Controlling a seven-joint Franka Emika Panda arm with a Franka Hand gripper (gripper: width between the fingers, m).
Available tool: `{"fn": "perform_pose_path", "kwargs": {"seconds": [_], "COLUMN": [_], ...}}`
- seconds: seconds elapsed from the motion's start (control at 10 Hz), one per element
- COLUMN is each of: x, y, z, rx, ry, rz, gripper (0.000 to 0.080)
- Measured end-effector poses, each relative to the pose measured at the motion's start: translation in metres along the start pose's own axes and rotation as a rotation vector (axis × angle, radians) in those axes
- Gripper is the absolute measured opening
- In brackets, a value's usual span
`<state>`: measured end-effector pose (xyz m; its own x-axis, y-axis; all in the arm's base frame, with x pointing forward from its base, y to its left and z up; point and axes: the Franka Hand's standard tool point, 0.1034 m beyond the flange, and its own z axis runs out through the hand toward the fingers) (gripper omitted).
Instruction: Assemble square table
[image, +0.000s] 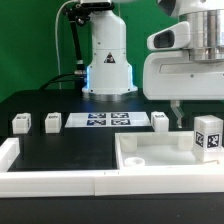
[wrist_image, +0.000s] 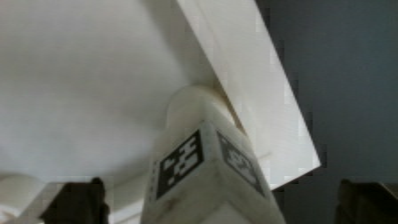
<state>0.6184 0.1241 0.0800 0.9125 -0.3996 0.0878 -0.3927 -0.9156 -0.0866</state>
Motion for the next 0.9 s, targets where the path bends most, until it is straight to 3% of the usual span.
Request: {"fn": "perform_pose_path", "kwargs": {"seconds": [0.6,0.8,0.9], "x": [0.0023,0.0024,0.0026], "y": [0.0021,0.0018,0.0018], "z": [-0.0005,-0.0006,-0.0006], "rx": [-0.017,-0.016,-0.016], "ry": [0.006,0.007,0.008], "rz": [-0.426,-0.428,-0.428], "gripper": [0.0649,0.0649,0.0534]}}
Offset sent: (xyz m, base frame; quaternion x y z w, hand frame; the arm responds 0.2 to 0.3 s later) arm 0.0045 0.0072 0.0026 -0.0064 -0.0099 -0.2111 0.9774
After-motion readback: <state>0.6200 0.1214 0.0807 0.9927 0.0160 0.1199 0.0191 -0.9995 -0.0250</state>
